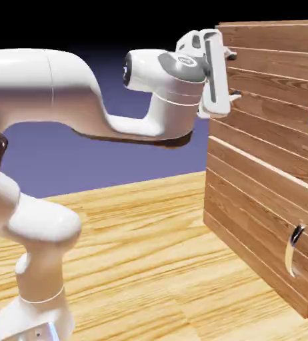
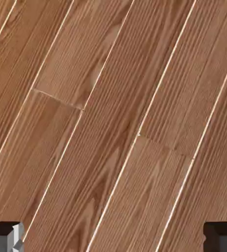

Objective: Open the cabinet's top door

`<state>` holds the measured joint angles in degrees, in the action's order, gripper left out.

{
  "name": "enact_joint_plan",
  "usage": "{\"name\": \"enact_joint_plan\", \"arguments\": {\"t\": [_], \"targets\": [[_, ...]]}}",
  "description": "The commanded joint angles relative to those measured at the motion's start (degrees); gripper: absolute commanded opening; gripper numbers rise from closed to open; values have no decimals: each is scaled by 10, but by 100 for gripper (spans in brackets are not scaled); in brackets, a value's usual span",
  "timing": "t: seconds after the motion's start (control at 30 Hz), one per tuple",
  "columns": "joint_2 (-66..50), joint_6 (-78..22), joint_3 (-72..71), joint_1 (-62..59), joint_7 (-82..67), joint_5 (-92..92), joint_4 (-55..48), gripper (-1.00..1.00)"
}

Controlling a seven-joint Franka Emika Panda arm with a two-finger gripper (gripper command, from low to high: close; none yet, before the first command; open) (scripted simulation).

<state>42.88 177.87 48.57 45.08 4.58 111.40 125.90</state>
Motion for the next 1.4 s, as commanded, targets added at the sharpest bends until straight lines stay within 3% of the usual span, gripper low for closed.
{"name": "enact_joint_plan", "arguments": {"t": [0.0,0.7,0.93,0.97,1.37], "targets": [[2,1,11,10,-8,25,-8,0],[50,19,238,218,-186,546,-172,0],[29,20,319,335,-187,545,-261,0],[29,20,319,335,-187,545,-261,-100],[-34,-54,162,106,-86,546,-105,-100]]}}
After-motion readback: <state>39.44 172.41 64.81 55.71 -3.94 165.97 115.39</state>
